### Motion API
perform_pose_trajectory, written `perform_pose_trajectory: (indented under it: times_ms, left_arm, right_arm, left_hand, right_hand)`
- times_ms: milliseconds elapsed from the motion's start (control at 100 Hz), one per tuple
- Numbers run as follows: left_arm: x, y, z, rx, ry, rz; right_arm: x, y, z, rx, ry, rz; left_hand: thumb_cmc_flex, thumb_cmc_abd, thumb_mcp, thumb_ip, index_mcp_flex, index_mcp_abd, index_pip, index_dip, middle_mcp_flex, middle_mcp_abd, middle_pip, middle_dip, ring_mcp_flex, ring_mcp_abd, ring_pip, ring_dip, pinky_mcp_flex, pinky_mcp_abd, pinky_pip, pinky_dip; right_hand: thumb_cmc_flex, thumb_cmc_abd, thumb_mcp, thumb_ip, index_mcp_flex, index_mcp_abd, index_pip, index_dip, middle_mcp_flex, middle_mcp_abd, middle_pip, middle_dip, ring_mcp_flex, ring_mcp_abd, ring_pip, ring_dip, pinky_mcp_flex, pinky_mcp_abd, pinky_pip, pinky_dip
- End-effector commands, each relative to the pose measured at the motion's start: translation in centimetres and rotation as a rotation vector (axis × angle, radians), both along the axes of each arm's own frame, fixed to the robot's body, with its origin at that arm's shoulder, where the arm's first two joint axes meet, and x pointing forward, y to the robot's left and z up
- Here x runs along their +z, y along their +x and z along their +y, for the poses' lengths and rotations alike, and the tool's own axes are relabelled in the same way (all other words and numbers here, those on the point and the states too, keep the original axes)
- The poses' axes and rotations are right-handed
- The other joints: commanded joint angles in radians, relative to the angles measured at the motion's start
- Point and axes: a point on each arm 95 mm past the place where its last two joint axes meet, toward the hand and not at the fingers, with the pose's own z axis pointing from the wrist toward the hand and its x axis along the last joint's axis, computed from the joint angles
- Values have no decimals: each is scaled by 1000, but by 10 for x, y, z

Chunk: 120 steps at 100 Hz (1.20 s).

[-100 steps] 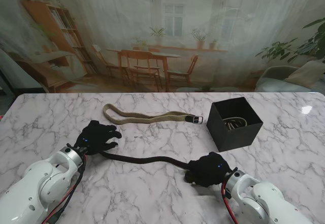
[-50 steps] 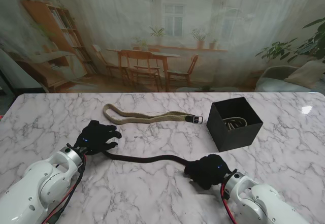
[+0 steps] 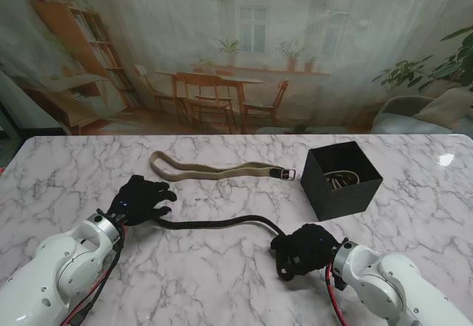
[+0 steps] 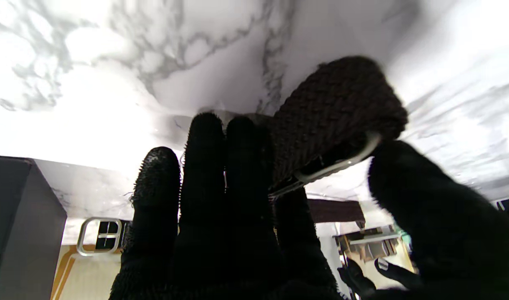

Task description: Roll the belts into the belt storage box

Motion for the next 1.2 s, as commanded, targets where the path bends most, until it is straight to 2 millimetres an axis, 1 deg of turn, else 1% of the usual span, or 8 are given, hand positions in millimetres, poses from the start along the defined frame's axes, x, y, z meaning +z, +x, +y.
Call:
perform_pose_trajectory:
  times_ms: [0, 190, 470, 630, 690, 790, 1030, 1190]
  left_arm:
    - [-2, -1, -1, -2, 1, 13]
    - [-2, -1, -1, -1, 1, 13]
    - [-3, -1, -1, -1, 1, 14]
    - [-3, -1, -1, -1, 0, 13]
    - [-3, -1, -1, -1, 0, 13]
    - [-3, -1, 0, 1, 0, 12]
    - [-3, 0, -1, -1, -3, 14]
    - [-3, 0, -1, -3, -3, 17]
  right_arm:
    - [-10, -11, -4, 6, -19, 49]
    - [-6, -14, -4, 4, -38, 70]
    - [-9, -13, -4, 21, -97, 19]
    - [-13, -13, -1, 15, -77, -40]
    - [-14, -13, -1, 10, -68, -57]
    - [-14, -13, 0, 2, -57, -71]
    - [-15, -14, 3, -15, -21, -83]
    - [-18, -12, 5, -44, 19, -96]
  left_hand:
    - [7, 39, -10, -11, 22, 7, 3, 10, -40, 20, -17, 0, -9, 10, -32, -10, -20, 35, -28, 16]
    - [9, 39, -10, -11, 22, 6, 3, 10, -40, 19, -18, 0, -9, 9, -32, -10, -20, 35, -28, 16]
    - [10, 39, -10, -11, 22, 6, 4, 10, -40, 20, -17, 0, -9, 9, -32, -10, -19, 36, -28, 17]
    - [9, 39, -10, -11, 21, 6, 3, 10, -41, 19, -18, 0, -10, 8, -32, -10, -19, 35, -28, 17]
    - [10, 39, -10, -11, 21, 6, 3, 10, -42, 19, -18, 0, -10, 9, -32, -10, -20, 35, -29, 17]
    - [9, 40, -10, -11, 20, 6, 3, 10, -45, 20, -19, 0, -10, 8, -32, -10, -20, 35, -29, 17]
    - [6, 40, -11, -11, 20, 5, 2, 10, -46, 20, -19, 0, -11, 7, -32, -10, -20, 35, -29, 17]
    - [4, 41, -11, -11, 20, 7, 2, 10, -47, 20, -19, -1, -12, 9, -33, -10, -21, 34, -30, 17]
  right_hand:
    - [20, -72, 142, 51, 1, 172, 58, 54, -132, -84, -227, -67, -133, -114, -324, -122, -32, -33, -22, -39]
    - [184, -199, 512, 215, -51, 176, 13, 75, -182, -85, -273, -86, -176, -120, -365, -146, -50, -49, -34, -81]
    - [434, -121, 349, 25, -56, 44, 87, 129, -188, -163, -146, -21, -116, -127, -282, -96, -26, -79, -34, -100]
    - [276, -47, 79, -52, 50, -122, 260, 201, -255, -72, 150, 211, -47, -17, -172, 69, -21, 45, 24, -15]
    - [294, -82, 35, -153, 86, -219, 403, 144, -318, -45, 186, 279, -69, 6, -155, 126, -37, 121, 17, 39]
    - [288, -89, -22, -177, 157, -330, 563, 132, -445, -6, 160, 283, -136, 21, -158, 143, -70, 227, 12, 84]
    - [289, -116, 2, -180, 285, -229, 720, -40, -550, 141, 4, 58, -199, 104, -224, 52, -49, 307, -41, 83]
    - [340, -91, -27, -192, 244, -181, 770, -74, -286, 50, 52, 60, -7, 58, -153, 69, 86, 260, 25, 56]
